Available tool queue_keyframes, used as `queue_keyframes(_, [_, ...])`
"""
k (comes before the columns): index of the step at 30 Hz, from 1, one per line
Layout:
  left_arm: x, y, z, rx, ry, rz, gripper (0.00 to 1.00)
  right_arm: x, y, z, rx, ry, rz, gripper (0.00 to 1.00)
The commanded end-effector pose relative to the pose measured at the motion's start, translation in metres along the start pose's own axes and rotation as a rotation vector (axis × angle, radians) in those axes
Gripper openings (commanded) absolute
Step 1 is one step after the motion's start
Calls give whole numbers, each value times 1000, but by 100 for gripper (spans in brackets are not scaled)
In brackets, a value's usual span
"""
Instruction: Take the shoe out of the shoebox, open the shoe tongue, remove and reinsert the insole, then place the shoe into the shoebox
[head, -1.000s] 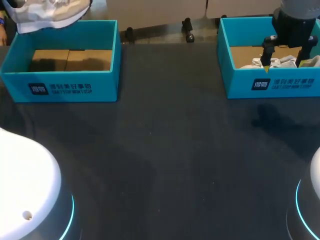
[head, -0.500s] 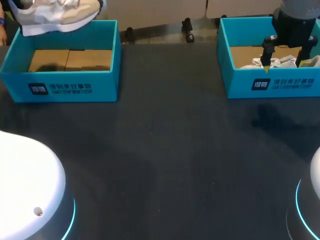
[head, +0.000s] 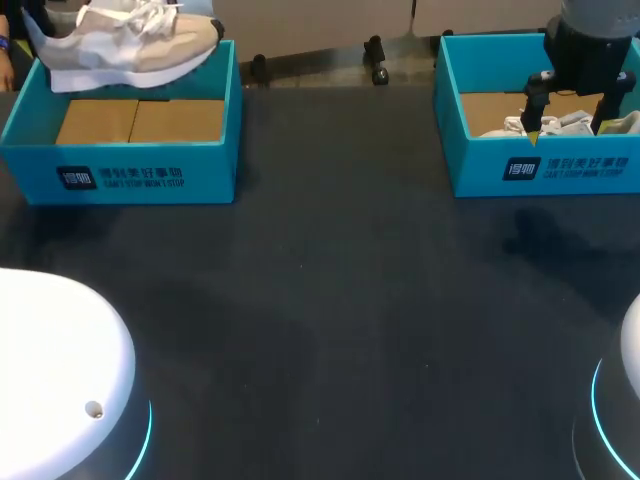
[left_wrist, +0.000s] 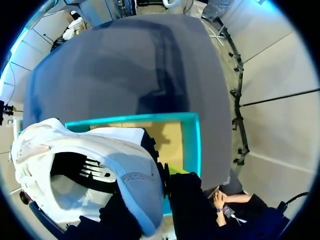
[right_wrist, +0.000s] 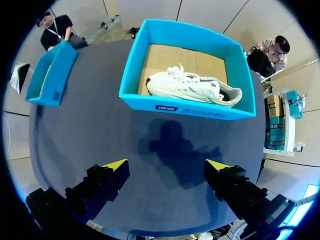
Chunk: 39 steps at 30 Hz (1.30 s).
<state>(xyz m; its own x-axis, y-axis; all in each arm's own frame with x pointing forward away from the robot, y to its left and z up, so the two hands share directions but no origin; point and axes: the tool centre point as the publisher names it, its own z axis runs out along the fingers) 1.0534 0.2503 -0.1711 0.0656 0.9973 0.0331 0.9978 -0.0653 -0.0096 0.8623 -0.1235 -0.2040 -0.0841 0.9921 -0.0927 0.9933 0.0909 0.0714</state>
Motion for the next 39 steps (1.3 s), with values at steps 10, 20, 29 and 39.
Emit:
queue_keyframes(10, [-25,-51,-10,-88,25,9,0,0,-1,1,-2,2,0,100])
queue_keyframes(20, [-46,-79,-7,-64,55,27,0,0,-1,1,-2,2,0,100])
queue_keyframes(29, [-72,-112,-6,-41,95,11,0,0,-1,1,-2,2,0,100])
queue_keyframes(39, [-105,-157,-7,-61,132,14,0,0,-1,1,-2,2,0,100])
